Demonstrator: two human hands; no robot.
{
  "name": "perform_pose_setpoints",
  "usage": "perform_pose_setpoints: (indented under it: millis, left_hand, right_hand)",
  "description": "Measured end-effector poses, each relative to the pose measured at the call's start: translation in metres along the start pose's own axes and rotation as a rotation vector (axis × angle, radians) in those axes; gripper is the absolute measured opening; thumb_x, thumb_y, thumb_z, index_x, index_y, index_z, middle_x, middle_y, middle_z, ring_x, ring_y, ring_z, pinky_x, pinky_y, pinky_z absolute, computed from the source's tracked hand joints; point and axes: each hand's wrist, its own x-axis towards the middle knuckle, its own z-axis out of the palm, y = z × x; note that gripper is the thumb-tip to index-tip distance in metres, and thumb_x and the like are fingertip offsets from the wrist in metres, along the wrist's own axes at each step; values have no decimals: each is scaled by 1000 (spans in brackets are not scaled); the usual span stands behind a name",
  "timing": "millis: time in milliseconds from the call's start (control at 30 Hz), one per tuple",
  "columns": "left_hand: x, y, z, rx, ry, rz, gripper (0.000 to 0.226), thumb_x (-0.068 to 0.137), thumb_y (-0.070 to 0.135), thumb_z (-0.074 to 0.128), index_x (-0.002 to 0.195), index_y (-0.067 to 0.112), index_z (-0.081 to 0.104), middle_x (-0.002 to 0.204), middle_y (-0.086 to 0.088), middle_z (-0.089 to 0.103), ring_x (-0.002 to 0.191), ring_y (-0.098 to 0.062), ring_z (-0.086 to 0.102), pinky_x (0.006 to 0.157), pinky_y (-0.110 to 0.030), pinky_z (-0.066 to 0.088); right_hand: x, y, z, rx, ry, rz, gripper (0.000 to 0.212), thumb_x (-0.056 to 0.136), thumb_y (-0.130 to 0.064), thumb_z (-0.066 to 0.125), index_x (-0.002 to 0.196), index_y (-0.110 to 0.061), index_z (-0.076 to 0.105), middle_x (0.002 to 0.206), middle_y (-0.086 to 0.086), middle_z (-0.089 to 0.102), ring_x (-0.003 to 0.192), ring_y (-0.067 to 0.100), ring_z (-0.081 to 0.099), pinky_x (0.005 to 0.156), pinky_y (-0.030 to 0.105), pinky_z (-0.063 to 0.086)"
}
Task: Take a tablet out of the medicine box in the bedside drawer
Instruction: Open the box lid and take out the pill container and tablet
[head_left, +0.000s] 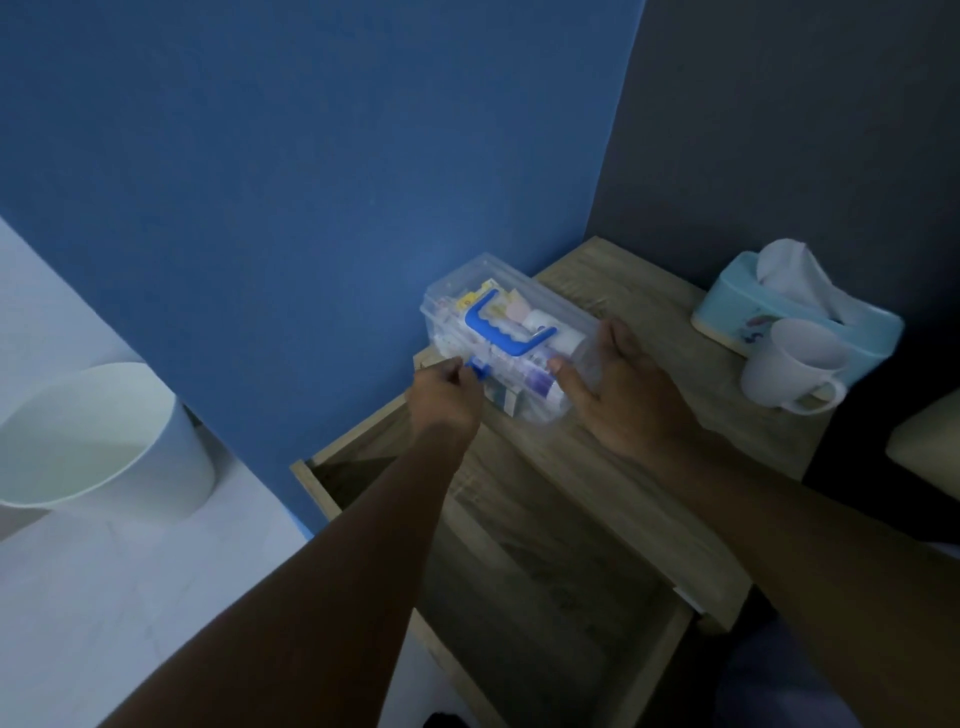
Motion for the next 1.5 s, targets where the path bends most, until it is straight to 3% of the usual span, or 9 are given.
perform_pose_setpoints:
  millis: [133, 500, 633, 700, 933, 1133, 1233, 1367, 1500]
  left_hand:
    - [-5, -14, 4, 215, -69, 143, 42, 100, 27, 46, 141, 17, 51, 121, -12, 64, 111, -25, 61, 96, -40, 52]
    - [-9, -4, -16, 461, -260, 247, 54, 98, 18, 45, 149, 14, 26, 130, -12, 57, 99, -16, 55, 76, -27, 48]
    - [-9, 2, -27, 577, -244, 243, 62, 95, 15, 49, 150, 7, 22, 142, -19, 48, 128, -35, 48, 105, -42, 40]
    - [-11, 3, -30, 568, -254, 243, 64, 95, 14, 48, 151, 7, 19, 147, -18, 43, 133, -35, 45, 107, -40, 38]
    - [-10, 5, -18, 679, -271, 544, 82, 90, 1, 47, 155, 3, -4, 164, -12, -8, 152, -27, -9, 123, -39, 3]
    - [2, -4, -2, 889, -235, 685, 84, 90, 9, 49, 155, 5, -4, 164, -13, -11, 152, -28, -11, 120, -33, -4]
    - [8, -9, 0, 920, -214, 708, 85, 90, 6, 48, 155, 6, -6, 164, -13, -10, 151, -29, -11, 114, -30, -6]
    - [11, -15, 2, 952, -185, 727, 85, 87, 4, 45, 154, 5, -7, 164, -14, -10, 151, -30, -10, 116, -33, -1]
    - [18, -22, 2, 969, -173, 711, 86, 85, 3, 42, 154, 5, -9, 164, -15, -9, 151, -31, -7, 121, -39, 13]
  right_hand:
    - [5, 1, 3, -102, -59, 34, 124, 65, -90, 49, 155, -15, 8, 160, 8, 23, 144, 28, 32, 113, 45, 37]
    - [6, 1, -10, -126, -68, 52, 131, 51, -84, 68, 152, -17, 21, 155, 4, 35, 138, 26, 40, 108, 41, 42]
    - [8, -4, -26, 66, -13, 57, 95, 37, -83, 75, 113, -28, 63, 107, -10, 70, 97, 7, 66, 74, 24, 52]
    - [14, -4, -40, 211, -62, 73, 90, 35, -80, 79, 109, -32, 68, 96, -19, 71, 89, 0, 66, 74, 22, 54]
    - [41, 1, -89, 376, -49, -4, 76, 70, -44, 84, 137, -22, 56, 130, -8, 61, 117, 6, 58, 101, 24, 45]
    - [57, 13, -100, 297, 231, -253, 23, 89, -11, 61, 107, -6, 74, 99, 20, 74, 93, 31, 70, 85, 43, 54]
    - [64, 25, -92, 107, 342, -306, 27, 97, -8, 52, 116, -2, 70, 109, 19, 72, 102, 32, 68, 91, 38, 51]
    - [80, 41, -81, -22, 212, -105, 46, 100, -5, 48, 145, -13, 45, 140, 15, 55, 132, 33, 49, 112, 41, 38]
    - [97, 50, -63, -53, 175, 9, 48, 97, -2, 45, 145, -4, 42, 132, 28, 56, 122, 42, 54, 102, 44, 42]
